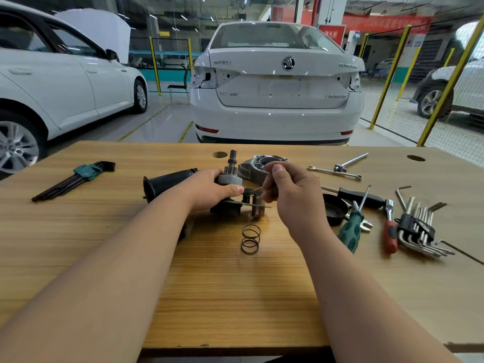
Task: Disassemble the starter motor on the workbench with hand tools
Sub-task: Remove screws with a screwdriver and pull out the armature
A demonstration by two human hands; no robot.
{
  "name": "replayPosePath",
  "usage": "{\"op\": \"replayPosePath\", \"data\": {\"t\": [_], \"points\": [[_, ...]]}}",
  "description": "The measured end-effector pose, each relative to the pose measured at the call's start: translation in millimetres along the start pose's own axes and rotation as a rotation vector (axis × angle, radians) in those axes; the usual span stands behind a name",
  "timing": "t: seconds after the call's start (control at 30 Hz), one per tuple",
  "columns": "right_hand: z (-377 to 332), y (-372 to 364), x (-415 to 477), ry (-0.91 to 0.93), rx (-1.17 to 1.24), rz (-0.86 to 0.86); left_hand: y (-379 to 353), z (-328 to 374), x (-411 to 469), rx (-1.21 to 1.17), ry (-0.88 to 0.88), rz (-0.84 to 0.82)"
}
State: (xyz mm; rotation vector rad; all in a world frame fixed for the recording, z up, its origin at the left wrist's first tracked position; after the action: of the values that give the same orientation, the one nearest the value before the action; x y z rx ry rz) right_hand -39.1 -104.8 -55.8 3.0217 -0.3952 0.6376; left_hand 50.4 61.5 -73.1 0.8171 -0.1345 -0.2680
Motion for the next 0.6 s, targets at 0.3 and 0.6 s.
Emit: {"op": "replayPosePath", "data": {"t": [0.3, 0.6], "points": [[4.3, -11.3, -1.1, 0.055, -0.234, -0.083, 0.6, 1.0, -2.7, 0.010, 0.001, -0.004], [-17.4, -10.8, -5.7, 0.345, -0.470, -0.134, 0.5, 4.0, -7.8, 0.001, -0.003, -0.021]]}}
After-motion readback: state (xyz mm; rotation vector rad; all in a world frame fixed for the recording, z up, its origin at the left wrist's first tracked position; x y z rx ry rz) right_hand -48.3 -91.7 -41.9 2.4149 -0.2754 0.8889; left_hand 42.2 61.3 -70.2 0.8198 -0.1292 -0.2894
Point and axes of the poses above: each hand's wrist, its own x-axis towards the middle knuckle, its own y-axis out of the back of the hand, z = x × y, the point moved 5 cm from there along x, towards the middle knuckle, and after that the axes turned 2 degrees about x, right-handed, at the moved point
